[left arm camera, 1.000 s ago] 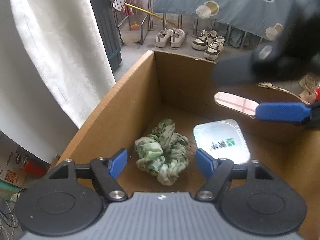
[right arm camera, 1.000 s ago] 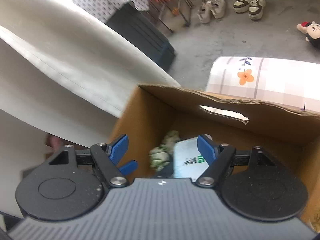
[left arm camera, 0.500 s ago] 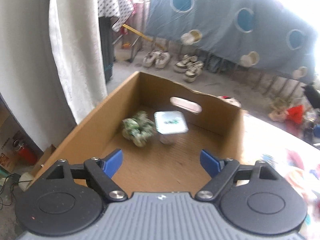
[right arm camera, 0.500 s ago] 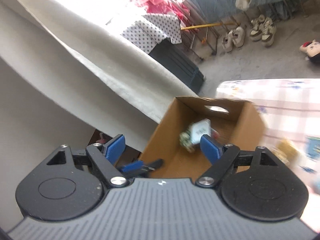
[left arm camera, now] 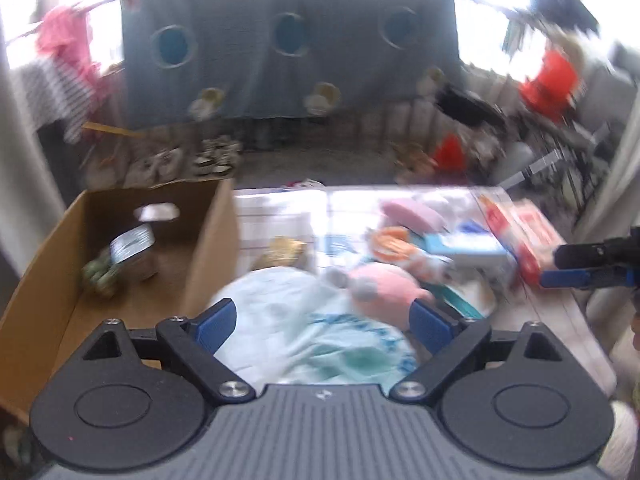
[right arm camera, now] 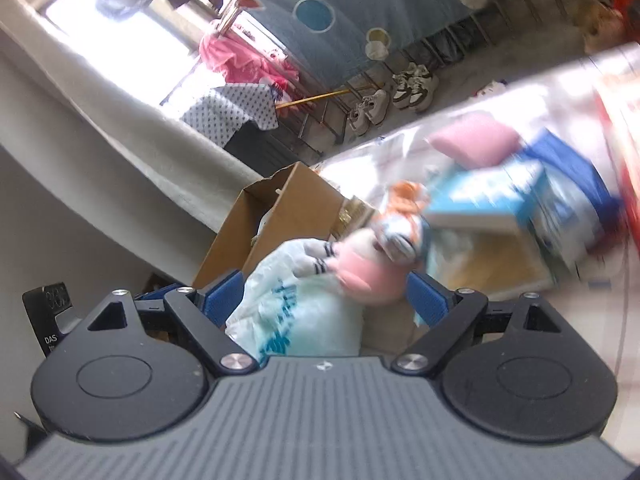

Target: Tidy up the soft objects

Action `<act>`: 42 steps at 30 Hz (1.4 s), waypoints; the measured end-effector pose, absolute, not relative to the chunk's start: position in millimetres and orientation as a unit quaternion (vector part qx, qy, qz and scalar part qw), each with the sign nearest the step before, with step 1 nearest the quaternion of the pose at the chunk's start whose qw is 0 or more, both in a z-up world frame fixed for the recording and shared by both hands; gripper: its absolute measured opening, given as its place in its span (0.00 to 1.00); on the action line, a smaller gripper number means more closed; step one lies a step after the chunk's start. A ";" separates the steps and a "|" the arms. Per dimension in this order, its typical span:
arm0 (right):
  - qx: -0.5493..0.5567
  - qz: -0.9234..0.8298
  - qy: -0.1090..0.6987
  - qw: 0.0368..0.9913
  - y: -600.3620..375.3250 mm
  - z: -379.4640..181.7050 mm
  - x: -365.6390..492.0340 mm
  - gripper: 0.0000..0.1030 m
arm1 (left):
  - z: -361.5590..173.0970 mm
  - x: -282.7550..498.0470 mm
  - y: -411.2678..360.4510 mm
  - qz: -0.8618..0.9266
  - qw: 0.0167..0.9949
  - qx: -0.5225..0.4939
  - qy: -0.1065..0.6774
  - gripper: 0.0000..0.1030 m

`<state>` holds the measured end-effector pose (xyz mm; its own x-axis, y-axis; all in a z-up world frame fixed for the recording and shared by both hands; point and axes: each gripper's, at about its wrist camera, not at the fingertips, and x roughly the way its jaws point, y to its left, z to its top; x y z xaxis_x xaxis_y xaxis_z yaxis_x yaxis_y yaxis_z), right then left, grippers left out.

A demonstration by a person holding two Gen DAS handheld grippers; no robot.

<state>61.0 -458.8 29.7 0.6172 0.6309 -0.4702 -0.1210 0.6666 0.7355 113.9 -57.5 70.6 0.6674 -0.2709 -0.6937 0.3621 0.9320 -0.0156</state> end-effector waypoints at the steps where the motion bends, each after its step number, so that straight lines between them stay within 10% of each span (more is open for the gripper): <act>1: 0.345 0.225 0.372 0.832 -462.0 23.6 58.2 0.86 | 68.7 117.7 -70.2 -0.182 0.907 0.075 0.373 0.91; 12: 0.272 0.235 0.391 0.848 -431.7 36.5 141.7 0.80 | 43.4 174.9 -125.2 -0.209 0.878 0.109 0.417 0.90; 26: 0.128 0.206 0.513 0.823 -357.3 -0.2 254.1 0.67 | 19.9 206.1 -91.2 -0.200 0.873 0.045 0.442 0.61; 31: 0.095 0.200 0.547 0.808 -339.9 -20.5 267.1 0.44 | 21.7 201.2 -80.7 -0.203 0.874 0.022 0.441 0.58; 42: 0.197 0.212 0.487 0.824 -381.0 8.0 230.6 0.36 | 54.5 150.7 -67.7 -0.220 0.886 -0.010 0.407 0.58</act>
<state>230.6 -381.0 8.0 0.4370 0.5405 -0.7190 -0.1572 0.8329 0.5306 150.7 -67.7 54.5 0.5719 -0.3985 -0.7170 0.3819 0.9029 -0.1972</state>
